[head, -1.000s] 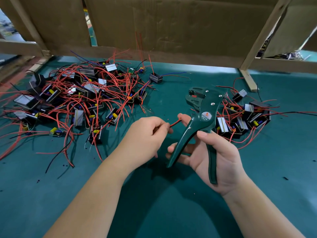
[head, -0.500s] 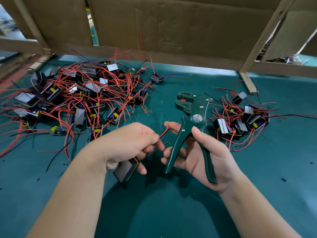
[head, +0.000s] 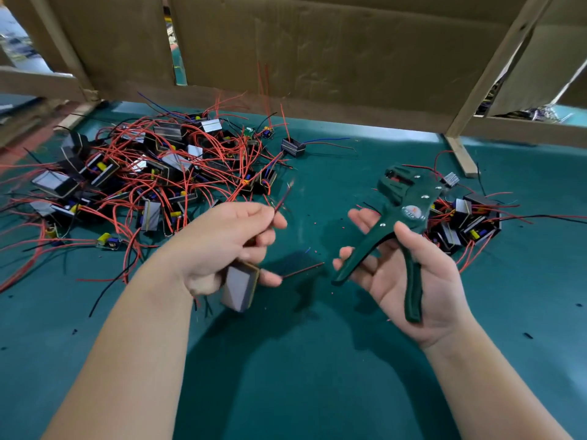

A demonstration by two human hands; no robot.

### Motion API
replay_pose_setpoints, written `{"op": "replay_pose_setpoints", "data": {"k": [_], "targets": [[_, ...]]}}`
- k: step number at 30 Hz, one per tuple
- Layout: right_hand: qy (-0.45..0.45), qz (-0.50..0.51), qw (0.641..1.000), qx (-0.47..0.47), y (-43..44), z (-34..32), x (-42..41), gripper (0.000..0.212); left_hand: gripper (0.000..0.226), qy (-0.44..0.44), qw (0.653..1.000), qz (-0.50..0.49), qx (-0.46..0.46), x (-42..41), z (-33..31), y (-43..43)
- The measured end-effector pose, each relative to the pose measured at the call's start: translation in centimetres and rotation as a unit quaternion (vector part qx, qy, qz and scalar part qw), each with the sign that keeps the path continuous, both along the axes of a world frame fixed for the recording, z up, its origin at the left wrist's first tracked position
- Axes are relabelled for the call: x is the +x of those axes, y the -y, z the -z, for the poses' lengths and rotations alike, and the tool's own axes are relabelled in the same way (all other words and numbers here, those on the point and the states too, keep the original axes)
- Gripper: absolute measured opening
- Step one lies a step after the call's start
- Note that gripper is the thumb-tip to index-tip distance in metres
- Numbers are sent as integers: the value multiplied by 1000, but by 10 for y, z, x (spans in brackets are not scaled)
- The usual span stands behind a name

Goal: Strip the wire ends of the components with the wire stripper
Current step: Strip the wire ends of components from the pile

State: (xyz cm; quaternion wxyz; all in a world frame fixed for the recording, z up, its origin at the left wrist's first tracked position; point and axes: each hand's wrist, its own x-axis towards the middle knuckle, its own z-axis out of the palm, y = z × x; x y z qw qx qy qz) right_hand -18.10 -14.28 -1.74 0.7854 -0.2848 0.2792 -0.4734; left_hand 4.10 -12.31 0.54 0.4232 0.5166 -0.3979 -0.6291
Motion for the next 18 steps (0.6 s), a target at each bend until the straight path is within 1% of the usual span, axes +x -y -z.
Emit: {"op": "replay_pose_setpoints", "data": {"k": [2,4,5,6,7,8,9,11,14,17,18], "targets": [[-8,-32,999,5,-2,3,3,46,23,-62,997,-51,-22,-6,-1,2],[-14,-69,998,-1,-4,3,5,36,24,-133,985,-98,-38,-13,0,4],[-14,-83,996,-1,-5,3,5,38,24,-169,977,-122,-47,-15,1,6],[-9,-92,996,2,-5,3,6,48,25,-189,970,-143,-56,-15,2,7],[-3,-102,995,5,-6,4,6,61,25,-192,967,-157,-62,-15,3,8],[7,-116,993,3,-8,5,5,70,26,-189,966,-165,-65,-15,4,8],[20,-132,991,-4,-9,5,6,72,25,-189,965,-169,-64,-15,5,9],[31,-163,986,-35,-12,4,5,69,26,-214,959,-176,-58,-18,8,10],[10,-194,978,-80,-15,1,9,74,27,-262,948,-169,-65,-29,9,11],[-38,-168,982,-76,-15,0,14,87,23,-333,931,-138,-50,-38,9,10],[-50,-154,984,-70,-14,1,15,88,23,-355,924,-135,-40,-40,9,10]]}}
